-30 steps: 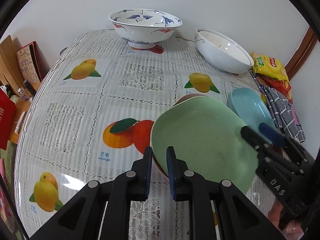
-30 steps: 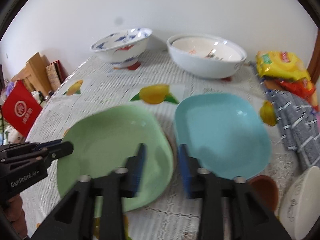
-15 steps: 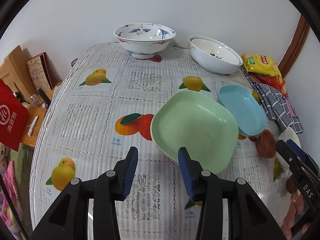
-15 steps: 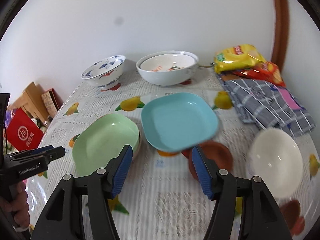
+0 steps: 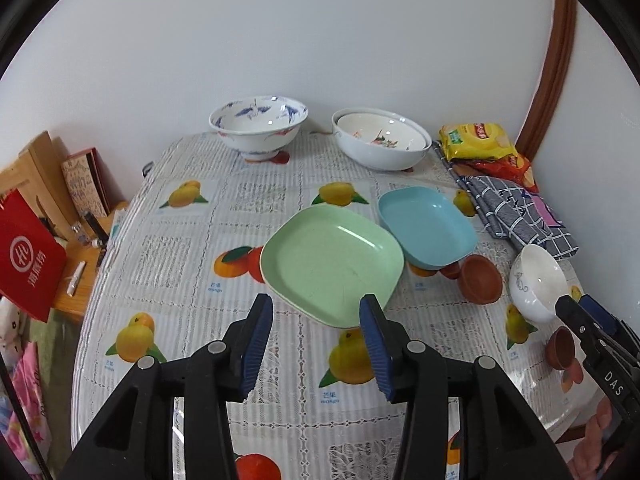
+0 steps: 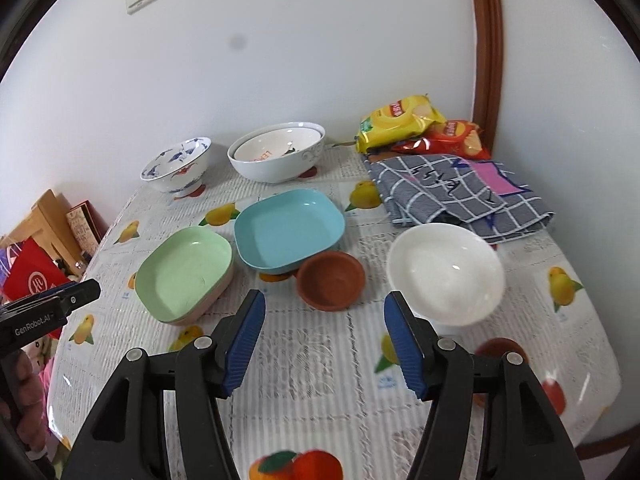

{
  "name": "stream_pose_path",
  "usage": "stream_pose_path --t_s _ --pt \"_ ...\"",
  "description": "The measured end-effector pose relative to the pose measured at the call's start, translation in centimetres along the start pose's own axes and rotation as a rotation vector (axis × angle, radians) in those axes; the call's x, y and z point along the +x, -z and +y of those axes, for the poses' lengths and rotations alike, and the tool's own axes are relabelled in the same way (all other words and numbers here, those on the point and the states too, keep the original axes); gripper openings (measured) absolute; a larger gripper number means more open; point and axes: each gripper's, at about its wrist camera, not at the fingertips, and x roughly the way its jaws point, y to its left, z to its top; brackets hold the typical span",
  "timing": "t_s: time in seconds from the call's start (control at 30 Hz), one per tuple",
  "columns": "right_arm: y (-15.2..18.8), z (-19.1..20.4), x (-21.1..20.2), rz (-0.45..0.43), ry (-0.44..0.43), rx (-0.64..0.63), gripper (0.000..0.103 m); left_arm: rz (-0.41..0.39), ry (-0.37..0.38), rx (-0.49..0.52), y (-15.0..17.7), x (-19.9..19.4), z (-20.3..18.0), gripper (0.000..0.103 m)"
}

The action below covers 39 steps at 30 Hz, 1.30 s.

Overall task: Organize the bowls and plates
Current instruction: 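Move the left gripper to the rim of the blue square plate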

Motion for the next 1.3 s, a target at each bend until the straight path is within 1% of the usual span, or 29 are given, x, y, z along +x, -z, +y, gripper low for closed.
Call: stream_pose_path --t_s 0.07,0.13,0.17,0.23,0.3,0.43,0.6,0.67,0.73,0.83,0.93,1.17,1.3 --pt "0.1 -0.3 -0.6 -0.002 -0.001 -0.005 0.064 -0.016 0.000 0.018 0.0 -0.7 -0.7 0.043" --pt "0.1 -0.6 -1.0 -0.002 -0.005 -0.003 0.064 -0.014 0.019 0.022 -0.1 -1.1 -1.4 0.043" --pt "0.2 -0.7 -1.2 0.000 -0.005 -0.003 0.064 -0.020 0.041 0.022 -0.2 -1.5 -1.7 0.043" --pt "0.1 -1.0 -1.4 0.005 -0.001 -0.002 0.064 -0.027 0.044 0.030 -0.4 -1.8 -2.4 0.043" --pt "-0.1 -1.3 -1.6 0.007 0.005 0.003 0.064 -0.016 0.040 0.042 -0.7 -1.8 -3.0 0.043" --pt "-0.7 -2.3 -1.5 0.031 -0.012 0.034 0.064 -0.001 0.056 0.044 -1.2 -1.5 -3.7 0.043" --pt "-1.3 -2.9 -1.6 0.012 0.009 0.030 0.064 0.009 0.059 0.050 -1.9 -0.9 -4.5 0.043" --pt "-1.6 -3.0 -1.4 0.009 0.002 0.041 0.064 0.018 0.058 0.060 -2.2 -0.5 -4.9 0.043" --pt "-1.8 -3.0 -1.0 0.011 -0.006 0.044 0.064 0.023 0.060 0.067 -2.4 -0.1 -5.2 0.044" --pt "-2.2 -3.0 -0.2 0.021 0.010 0.039 0.064 0.026 0.062 0.077 -2.8 0.6 -5.4 0.044" --pt "-2.5 -3.2 0.9 0.034 0.007 0.043 0.064 0.038 0.058 0.068 -3.3 1.7 -5.5 0.048" --pt "-3.8 -3.3 3.2 0.037 -0.007 0.047 0.064 0.080 0.059 0.061 -4.7 4.8 -5.4 0.048" --pt "-5.3 -3.0 5.3 0.038 -0.001 0.026 0.064 0.082 0.053 0.064 -5.9 6.3 -5.6 0.048"
